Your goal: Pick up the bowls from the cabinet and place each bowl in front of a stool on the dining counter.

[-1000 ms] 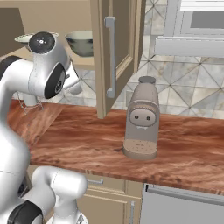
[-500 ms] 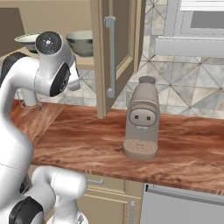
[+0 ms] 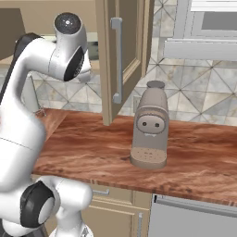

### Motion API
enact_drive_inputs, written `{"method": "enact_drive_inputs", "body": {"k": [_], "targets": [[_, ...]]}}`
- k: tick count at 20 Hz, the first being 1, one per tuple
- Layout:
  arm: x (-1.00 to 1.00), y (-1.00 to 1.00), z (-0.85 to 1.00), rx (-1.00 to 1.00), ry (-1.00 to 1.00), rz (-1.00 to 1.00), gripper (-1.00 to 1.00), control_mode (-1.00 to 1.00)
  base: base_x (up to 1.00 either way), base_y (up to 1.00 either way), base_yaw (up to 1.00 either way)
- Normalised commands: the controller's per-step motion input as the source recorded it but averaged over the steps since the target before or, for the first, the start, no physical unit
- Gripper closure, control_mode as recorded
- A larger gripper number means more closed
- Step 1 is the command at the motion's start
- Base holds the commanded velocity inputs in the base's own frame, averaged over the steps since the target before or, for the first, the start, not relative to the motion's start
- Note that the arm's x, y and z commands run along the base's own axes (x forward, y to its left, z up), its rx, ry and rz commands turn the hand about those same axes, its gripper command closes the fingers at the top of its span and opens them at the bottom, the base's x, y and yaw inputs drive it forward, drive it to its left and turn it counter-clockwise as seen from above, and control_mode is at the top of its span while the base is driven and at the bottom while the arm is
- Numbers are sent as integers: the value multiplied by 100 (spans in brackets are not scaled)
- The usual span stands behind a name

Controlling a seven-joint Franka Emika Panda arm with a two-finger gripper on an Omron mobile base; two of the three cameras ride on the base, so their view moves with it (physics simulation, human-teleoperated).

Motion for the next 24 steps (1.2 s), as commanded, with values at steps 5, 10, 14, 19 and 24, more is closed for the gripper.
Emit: {"method": "enact_drive_inputs", "body": {"k": [5, 10, 14, 19, 24], "targets": [[31, 0, 2, 0, -1, 0, -100, -100, 0, 0, 0], [29, 8, 7, 0, -3, 0, -100, -100, 0, 0, 0], [25, 7, 13, 1, -4, 0, -100, -100, 0, 0, 0], [36, 17, 10, 0, 0, 0, -100, -100, 0, 0, 0], [24, 10, 2, 1, 0, 0, -100, -100, 0, 0, 0]]}}
